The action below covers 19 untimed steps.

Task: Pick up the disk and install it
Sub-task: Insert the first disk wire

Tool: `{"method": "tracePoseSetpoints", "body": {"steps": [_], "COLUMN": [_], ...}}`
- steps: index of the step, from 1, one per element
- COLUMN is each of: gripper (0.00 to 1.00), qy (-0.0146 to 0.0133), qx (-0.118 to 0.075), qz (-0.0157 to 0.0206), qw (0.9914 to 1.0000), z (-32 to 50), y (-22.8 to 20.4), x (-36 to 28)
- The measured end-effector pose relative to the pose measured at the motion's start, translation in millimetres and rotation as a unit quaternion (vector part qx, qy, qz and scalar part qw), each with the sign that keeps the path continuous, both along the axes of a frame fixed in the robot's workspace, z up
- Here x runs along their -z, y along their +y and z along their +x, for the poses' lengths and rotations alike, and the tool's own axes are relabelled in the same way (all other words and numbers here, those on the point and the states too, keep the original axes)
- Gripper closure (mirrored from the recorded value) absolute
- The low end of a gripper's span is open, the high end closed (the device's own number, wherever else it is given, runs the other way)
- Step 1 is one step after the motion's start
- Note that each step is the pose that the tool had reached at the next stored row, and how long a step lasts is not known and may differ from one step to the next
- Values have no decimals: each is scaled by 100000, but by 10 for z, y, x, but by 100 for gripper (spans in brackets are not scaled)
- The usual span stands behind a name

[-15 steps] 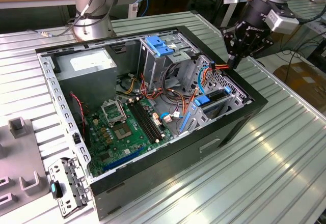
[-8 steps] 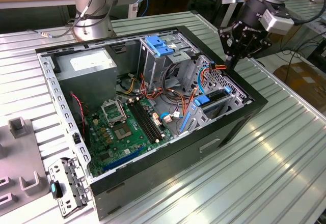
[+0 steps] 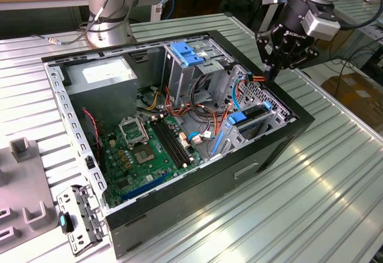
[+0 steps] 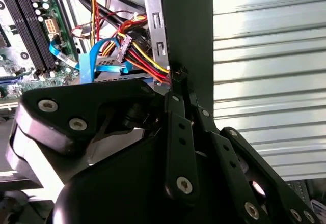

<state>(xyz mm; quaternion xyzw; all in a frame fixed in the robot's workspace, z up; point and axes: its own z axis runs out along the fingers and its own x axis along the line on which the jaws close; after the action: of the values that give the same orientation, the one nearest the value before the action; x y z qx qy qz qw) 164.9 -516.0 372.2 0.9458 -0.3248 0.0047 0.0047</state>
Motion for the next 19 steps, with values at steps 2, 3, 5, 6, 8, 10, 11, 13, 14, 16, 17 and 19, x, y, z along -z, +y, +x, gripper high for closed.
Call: {"method": "tracePoseSetpoints", "body": {"steps": [2, 3, 5, 6, 8, 10, 11, 13, 14, 16, 17, 19], "gripper": [84, 84, 84, 84, 84, 84, 84, 84, 84, 84, 84, 84], "qy": [-5, -6, -5, -5, -5, -4, -5, -4, -5, -3, 0, -2], "qx": [86, 684, 2019, 3073, 5096, 6767, 7731, 10366, 11387, 12372, 12752, 12848], "qz": [1, -1, -1, -3, -6, -5, -6, -6, -7, 7, 5, -2], "qw": [100000, 99998, 99980, 99953, 99870, 99771, 99701, 99461, 99350, 99232, 99184, 99171], "z": [-19, -19, -20, -20, -20, -20, -20, -20, -20, -22, -35, -81], "y": [0, -1, 0, 0, 0, 0, 0, 0, 0, 0, 1, 0], "x": [0, 0, 0, 0, 0, 1, 0, 1, 0, 2, 2, 1]}}
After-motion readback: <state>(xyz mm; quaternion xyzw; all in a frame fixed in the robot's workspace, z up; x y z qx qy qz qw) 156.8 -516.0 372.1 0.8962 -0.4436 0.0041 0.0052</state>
